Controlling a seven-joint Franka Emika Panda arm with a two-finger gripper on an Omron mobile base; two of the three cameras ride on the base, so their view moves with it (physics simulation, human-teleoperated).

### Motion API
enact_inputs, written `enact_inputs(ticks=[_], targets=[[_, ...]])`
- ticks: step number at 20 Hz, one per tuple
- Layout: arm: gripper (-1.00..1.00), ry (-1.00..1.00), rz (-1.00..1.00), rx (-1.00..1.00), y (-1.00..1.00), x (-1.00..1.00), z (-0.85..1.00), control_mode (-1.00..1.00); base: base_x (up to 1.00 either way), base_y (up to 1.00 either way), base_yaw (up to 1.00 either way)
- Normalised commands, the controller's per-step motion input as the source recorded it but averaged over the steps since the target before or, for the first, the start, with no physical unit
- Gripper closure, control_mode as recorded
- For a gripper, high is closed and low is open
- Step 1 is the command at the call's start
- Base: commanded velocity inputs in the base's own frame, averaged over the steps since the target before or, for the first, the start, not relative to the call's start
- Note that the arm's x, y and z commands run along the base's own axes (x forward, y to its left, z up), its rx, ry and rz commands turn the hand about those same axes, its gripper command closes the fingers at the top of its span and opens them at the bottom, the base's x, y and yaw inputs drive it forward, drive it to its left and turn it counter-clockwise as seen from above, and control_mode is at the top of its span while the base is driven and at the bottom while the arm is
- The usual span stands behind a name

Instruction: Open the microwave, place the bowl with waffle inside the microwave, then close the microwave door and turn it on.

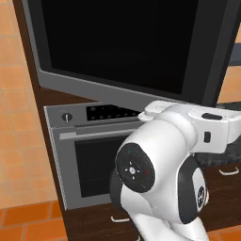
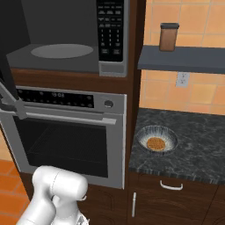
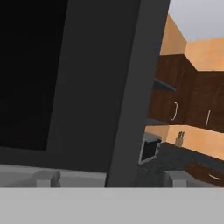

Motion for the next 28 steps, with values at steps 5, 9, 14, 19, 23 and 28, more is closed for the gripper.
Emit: enact_inputs(ticks=[5, 9, 14, 19, 23, 28], targets=[[-1.0, 0.0, 0.01, 0.0, -0.04, -0.31, 0.24, -1.0, 0.0, 0.0, 0.0], [-1.0, -0.01, 0.26, 0.02, -0.55, -0.18, -0.01, -1.0, 0.0, 0.0, 0.0], [-1.0, 0.0, 0.37, 0.04, -0.72, -0.63, -0.01, -1.0, 0.0, 0.0, 0.0], [-1.0, 0.23, 0.76, 0.08, -0.12, -0.09, -0.04, -1.0, 0.0, 0.0, 0.0], [-1.0, 0.44, 0.66, 0.23, -0.01, 0.3, -0.11, -1.0, 0.0, 0.0, 0.0], [-1.0, 0.43, 0.64, 0.39, -0.01, 0.47, -0.02, -1.0, 0.0, 0.0, 0.0]])
